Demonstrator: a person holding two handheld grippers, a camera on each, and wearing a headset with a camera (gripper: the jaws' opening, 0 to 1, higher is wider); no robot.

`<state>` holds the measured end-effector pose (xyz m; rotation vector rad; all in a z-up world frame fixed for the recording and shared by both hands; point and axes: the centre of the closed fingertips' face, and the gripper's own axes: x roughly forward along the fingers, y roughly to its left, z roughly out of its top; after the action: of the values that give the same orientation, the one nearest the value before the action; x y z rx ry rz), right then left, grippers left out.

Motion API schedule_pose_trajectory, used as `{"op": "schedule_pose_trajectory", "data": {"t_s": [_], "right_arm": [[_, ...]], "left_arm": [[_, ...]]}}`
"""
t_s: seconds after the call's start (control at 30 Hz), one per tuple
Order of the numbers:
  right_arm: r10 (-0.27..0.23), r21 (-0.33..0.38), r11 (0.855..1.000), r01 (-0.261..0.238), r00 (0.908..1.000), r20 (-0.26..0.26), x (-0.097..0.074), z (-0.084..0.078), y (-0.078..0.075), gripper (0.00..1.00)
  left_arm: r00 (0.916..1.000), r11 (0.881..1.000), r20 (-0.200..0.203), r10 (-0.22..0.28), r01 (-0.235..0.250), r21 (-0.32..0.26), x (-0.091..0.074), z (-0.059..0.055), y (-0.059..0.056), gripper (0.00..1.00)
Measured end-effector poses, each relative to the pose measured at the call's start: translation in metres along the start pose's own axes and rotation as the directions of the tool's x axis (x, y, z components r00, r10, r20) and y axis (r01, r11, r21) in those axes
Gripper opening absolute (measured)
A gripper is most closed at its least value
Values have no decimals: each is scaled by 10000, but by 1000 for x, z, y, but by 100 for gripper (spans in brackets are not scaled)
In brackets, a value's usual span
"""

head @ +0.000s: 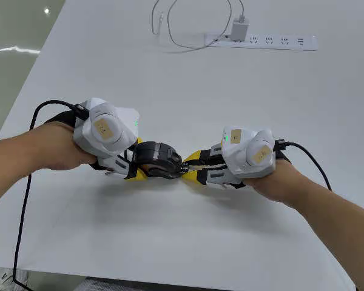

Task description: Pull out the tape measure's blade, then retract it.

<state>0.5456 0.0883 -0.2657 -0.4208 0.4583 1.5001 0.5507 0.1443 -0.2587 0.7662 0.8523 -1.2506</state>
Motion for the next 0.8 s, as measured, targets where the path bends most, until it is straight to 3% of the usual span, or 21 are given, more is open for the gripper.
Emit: {"op": "schedule_pose_trajectory", "data": {"t_s": [0.37,0.63,0.8], "right_arm": [[-110,-158,9998,108,9999,-108,0,0,0,9],[-250,-56,9997,249,9995,-205,-1,-1,0,8],[-229,-134,9997,225,9993,-291,-3,-2,0,8]], "left_arm": [[10000,10000,3,55,-55,-14,0,0,0,28],[9995,9999,-309,80,-75,153,0,-1,0,27],[9996,9998,-271,76,-71,186,0,-1,0,27]]}}
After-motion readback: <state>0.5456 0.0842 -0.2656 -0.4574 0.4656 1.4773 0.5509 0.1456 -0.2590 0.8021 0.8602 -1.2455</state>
